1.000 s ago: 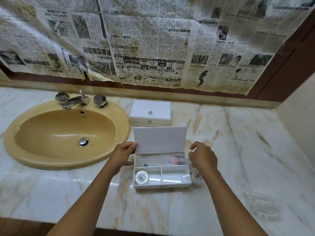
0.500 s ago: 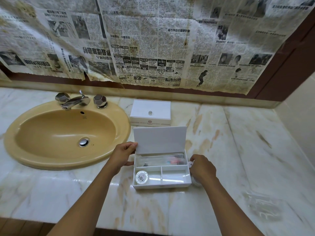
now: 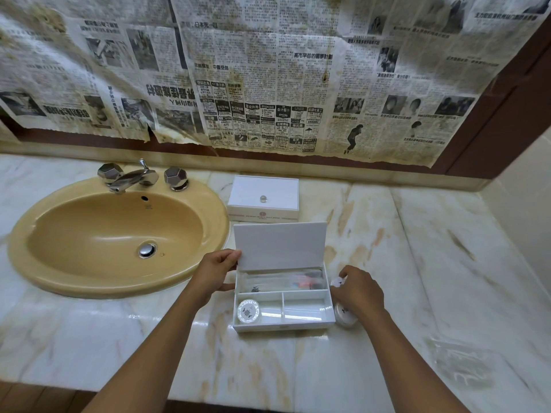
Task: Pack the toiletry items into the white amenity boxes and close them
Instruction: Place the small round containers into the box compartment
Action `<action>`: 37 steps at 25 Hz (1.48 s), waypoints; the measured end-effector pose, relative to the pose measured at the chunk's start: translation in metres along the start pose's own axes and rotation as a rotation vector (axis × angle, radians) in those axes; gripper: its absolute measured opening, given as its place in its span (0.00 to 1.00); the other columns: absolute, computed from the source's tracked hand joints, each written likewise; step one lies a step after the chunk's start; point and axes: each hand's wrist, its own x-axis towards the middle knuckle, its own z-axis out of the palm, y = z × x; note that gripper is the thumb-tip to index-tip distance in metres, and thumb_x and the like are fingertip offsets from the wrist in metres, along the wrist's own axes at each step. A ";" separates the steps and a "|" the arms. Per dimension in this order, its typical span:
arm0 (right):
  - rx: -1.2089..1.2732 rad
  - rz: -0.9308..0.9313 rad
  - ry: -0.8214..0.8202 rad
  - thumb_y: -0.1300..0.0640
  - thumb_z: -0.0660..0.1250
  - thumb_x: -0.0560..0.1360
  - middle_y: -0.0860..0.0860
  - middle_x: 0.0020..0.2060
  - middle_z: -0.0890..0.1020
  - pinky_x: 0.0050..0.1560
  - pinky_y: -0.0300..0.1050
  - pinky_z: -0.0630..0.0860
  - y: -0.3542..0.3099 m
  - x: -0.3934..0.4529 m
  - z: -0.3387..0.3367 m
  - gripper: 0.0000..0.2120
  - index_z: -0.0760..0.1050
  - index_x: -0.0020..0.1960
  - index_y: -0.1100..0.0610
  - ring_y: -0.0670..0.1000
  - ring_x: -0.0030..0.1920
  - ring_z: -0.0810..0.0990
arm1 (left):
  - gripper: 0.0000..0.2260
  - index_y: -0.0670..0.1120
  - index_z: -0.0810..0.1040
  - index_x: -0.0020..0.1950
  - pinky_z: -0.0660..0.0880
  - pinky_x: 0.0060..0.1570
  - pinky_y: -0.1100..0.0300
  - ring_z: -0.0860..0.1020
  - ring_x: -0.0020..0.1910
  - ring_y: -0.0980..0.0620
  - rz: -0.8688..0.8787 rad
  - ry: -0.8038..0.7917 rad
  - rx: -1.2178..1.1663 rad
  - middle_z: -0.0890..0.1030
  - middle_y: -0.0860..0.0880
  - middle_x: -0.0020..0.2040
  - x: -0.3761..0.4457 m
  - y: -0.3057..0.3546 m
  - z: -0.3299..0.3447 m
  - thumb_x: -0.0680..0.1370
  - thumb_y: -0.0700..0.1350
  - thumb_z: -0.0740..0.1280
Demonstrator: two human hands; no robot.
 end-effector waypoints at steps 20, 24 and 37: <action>0.011 -0.482 -0.105 0.45 0.67 0.69 0.51 0.51 0.78 0.42 0.43 0.64 -0.112 -0.081 0.021 0.18 0.69 0.53 0.53 0.55 0.53 0.77 | 0.11 0.42 0.82 0.52 0.78 0.32 0.60 0.82 0.53 0.54 0.011 0.007 -0.006 0.84 0.46 0.52 -0.002 0.001 0.002 0.82 0.48 0.64; -0.013 -0.514 -0.110 0.47 0.66 0.70 0.51 0.51 0.78 0.43 0.43 0.64 -0.115 -0.086 0.032 0.18 0.70 0.55 0.54 0.55 0.54 0.77 | 0.12 0.42 0.82 0.51 0.79 0.33 0.60 0.82 0.55 0.52 0.015 0.005 -0.004 0.84 0.44 0.53 -0.002 0.000 0.001 0.81 0.49 0.64; -0.054 -0.589 -0.123 0.47 0.62 0.74 0.55 0.49 0.80 0.42 0.45 0.62 -0.114 -0.093 0.042 0.14 0.72 0.52 0.56 0.57 0.52 0.77 | 0.12 0.42 0.83 0.51 0.79 0.36 0.57 0.82 0.56 0.51 0.008 0.004 -0.004 0.84 0.45 0.53 -0.001 0.000 0.000 0.81 0.49 0.64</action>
